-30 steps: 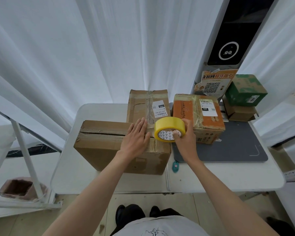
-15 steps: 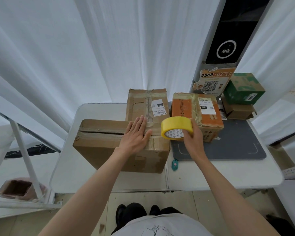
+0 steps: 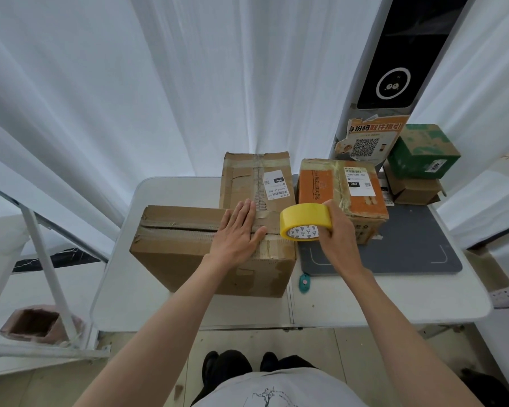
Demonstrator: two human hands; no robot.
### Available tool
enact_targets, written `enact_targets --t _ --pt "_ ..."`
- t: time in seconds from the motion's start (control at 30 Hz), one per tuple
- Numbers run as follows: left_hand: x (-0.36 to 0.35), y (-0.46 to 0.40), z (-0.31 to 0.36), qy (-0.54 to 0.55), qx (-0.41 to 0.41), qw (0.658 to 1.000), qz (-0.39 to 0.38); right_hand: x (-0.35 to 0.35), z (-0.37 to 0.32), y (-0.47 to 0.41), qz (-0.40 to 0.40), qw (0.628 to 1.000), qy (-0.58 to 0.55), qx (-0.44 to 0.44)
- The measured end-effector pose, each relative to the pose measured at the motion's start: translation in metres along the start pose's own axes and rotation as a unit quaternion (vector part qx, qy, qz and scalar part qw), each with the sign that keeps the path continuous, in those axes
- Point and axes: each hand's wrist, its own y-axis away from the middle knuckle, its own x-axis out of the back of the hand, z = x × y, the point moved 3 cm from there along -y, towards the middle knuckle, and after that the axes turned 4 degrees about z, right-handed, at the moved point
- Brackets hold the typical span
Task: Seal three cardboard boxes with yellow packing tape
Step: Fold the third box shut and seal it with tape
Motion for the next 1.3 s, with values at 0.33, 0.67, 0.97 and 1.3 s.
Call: enact_targets --t 0.33,0.67,0.97,1.3 --pt "0.004 -0.005 0.007 0.018 0.014 1.0 0.007 0.001 0.004 -0.011 -0.03 0.996 -0.033 -0.077" --pt "-0.001 -0.026 0.043 0.107 -0.01 0.993 0.043 -0.03 -0.003 0.014 0.002 0.856 -0.363 -0.368" --pt "-0.012 -0.027 0.038 0.098 -0.022 0.992 0.071 -0.043 0.003 0.017 0.001 0.796 -0.448 -0.406" --pt "-0.012 -0.024 0.037 0.096 -0.028 0.992 0.076 -0.02 0.032 0.006 0.021 0.805 -0.411 -0.426"
